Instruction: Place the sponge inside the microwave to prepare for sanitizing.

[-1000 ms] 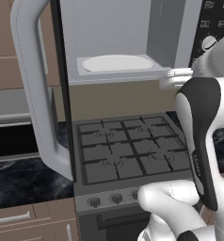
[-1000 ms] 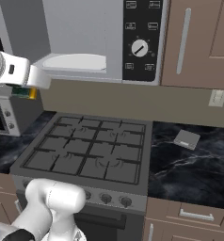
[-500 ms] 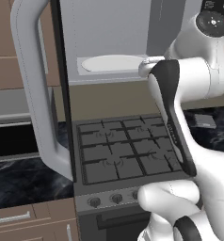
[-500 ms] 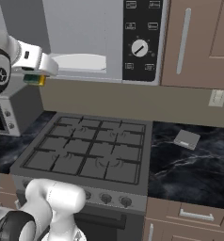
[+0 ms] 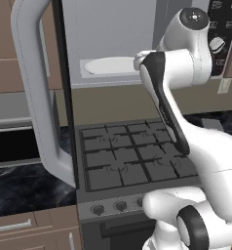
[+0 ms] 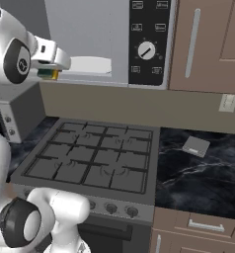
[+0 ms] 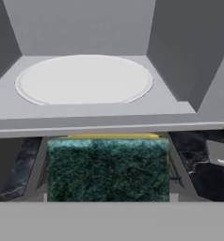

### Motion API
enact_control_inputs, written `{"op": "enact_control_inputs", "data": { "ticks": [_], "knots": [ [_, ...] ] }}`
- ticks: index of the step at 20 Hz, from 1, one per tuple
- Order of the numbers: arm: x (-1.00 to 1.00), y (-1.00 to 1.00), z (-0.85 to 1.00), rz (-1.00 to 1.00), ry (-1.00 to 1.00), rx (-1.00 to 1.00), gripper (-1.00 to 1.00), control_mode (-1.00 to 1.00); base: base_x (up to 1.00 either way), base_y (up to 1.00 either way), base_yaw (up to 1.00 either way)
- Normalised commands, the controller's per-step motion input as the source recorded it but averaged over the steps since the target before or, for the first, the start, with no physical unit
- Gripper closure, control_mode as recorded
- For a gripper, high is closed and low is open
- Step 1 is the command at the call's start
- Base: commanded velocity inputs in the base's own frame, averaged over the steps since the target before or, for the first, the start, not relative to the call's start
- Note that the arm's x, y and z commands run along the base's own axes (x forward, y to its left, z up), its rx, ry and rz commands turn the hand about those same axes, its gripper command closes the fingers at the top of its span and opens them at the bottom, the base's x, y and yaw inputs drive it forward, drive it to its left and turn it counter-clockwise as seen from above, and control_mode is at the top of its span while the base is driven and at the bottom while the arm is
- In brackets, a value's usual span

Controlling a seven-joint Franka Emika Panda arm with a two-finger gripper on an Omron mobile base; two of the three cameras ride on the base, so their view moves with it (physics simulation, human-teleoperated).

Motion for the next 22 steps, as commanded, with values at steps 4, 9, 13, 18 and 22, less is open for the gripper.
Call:
{"op": "enact_control_inputs", "data": {
  "ticks": [4,9,13,18,22],
  "knots": [
    [0.65,0.0,0.0,0.0,0.0,0.0,1.0,-1.0,0.0,0.0,0.0],
    [0.7,0.02,-0.08,-0.03,0.02,0.0,1.0,-1.0,0.0,0.0,0.0],
    [0.69,0.17,-0.03,-0.07,0.06,0.0,1.0,-1.0,0.0,0.0,0.0],
    [0.58,0.18,0.0,-0.01,0.03,0.0,1.0,-1.0,0.0,0.0,0.0],
    [0.41,0.06,-0.05,0.0,0.05,0.0,1.0,-1.0,0.0,0.0,0.0]
  ]
}}
